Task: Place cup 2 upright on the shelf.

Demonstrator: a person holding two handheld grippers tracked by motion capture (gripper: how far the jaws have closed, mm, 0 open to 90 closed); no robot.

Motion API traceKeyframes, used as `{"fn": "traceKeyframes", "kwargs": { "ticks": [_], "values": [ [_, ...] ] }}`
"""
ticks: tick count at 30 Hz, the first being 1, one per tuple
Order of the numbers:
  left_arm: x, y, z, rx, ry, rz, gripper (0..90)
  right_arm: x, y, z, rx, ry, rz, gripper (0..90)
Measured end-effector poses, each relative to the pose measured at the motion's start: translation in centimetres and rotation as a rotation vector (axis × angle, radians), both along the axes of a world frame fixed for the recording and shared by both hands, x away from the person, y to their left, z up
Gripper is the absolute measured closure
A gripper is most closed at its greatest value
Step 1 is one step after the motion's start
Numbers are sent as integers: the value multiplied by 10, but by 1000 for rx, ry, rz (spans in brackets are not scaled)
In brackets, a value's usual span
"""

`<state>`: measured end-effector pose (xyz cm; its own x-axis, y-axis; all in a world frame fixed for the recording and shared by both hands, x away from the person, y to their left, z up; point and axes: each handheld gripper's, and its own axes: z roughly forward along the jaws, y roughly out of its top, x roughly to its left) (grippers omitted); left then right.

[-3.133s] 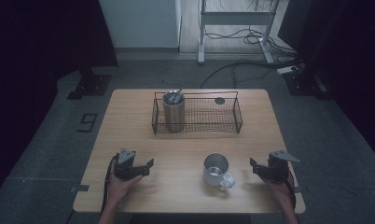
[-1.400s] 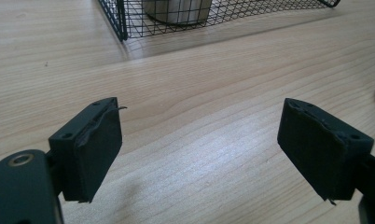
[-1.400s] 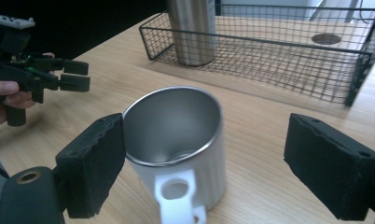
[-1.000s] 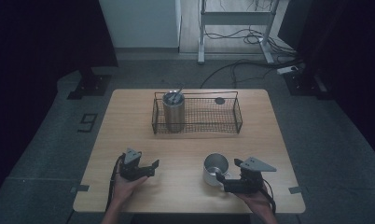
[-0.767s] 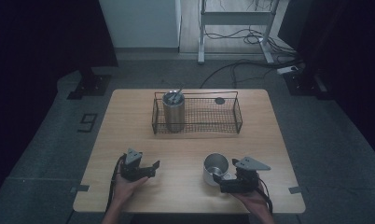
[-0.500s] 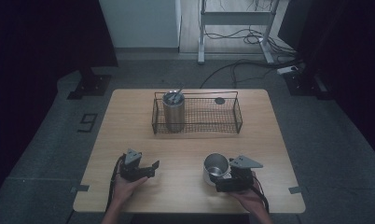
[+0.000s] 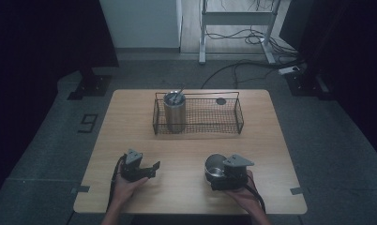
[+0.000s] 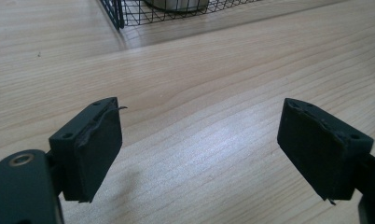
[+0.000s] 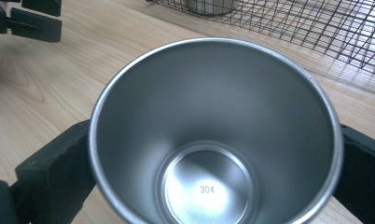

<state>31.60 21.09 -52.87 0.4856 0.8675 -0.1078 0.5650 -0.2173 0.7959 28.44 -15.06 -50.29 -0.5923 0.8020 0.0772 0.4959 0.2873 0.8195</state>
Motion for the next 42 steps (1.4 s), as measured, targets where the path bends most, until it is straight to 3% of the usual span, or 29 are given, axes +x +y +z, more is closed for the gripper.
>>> {"fn": "traceKeyframes", "kwargs": {
  "ticks": [2, 12, 22, 37, 42],
  "values": [
    [0, -1, -1, 3, 4, -6, 143, 1, 0, -2, 5, -2, 3, 45],
    [0, 0, -2, 7, 3, -2, 144, 0, 0, -2, -17, -34, 20, 62],
    [0, 1, -2, 10, 1, -2, 145, 0, -6, -1, 26, -35, -10, 65],
    [0, 1, -2, 8, 0, 2, 146, -2, -21, 15, 68, -85, -43, 65],
    [-1, 1, -1, 3, 2, 3, 146, 0, -27, 27, 74, -108, -57, 65]
  ]
}}
